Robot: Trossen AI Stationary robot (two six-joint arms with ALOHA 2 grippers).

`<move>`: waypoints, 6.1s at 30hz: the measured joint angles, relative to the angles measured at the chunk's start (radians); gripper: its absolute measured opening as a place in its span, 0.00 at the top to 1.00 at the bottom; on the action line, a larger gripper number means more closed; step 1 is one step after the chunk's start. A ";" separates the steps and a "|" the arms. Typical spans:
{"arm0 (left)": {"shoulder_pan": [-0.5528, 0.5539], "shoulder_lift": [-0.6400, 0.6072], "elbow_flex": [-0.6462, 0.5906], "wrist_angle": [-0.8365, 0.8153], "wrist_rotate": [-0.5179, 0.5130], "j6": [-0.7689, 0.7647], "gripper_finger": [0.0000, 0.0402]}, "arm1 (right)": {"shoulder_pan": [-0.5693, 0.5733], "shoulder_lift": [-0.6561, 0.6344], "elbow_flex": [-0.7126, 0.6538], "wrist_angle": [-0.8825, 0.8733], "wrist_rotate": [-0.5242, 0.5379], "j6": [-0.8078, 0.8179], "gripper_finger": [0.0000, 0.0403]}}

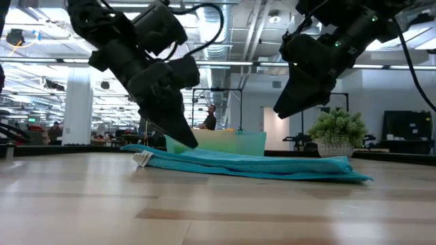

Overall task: Roll microfiber towels into tight, uniform cylinder then place into a basket
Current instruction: Roll the blue microfiber cloth

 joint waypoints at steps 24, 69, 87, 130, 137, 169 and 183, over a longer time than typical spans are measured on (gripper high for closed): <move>0.070 0.012 0.027 -0.198 -0.290 0.207 1.00 | 0.067 0.002 -0.027 -0.036 0.007 0.193 0.58; -0.236 -0.055 0.065 -0.422 -0.392 0.094 1.00 | 0.256 0.673 0.602 -0.062 -0.192 0.272 0.93; -0.477 -0.122 0.065 -0.510 -0.497 -0.129 1.00 | 0.359 0.478 0.629 -0.369 0.046 0.119 0.94; -0.780 -0.122 0.223 -1.032 -0.708 -0.631 1.00 | 0.061 0.540 0.423 -0.028 0.000 -0.174 0.97; -0.753 -0.122 0.223 -1.028 -0.708 -0.626 1.00 | 0.061 0.540 0.423 -0.037 0.000 -0.162 0.97; -0.743 -0.122 0.222 -1.024 -0.685 -0.621 1.00 | 0.165 0.580 0.425 -0.080 0.024 0.034 0.97; -0.743 -0.121 0.222 -1.008 -0.636 -0.561 0.90 | 0.228 0.533 0.444 -0.091 0.059 0.032 0.93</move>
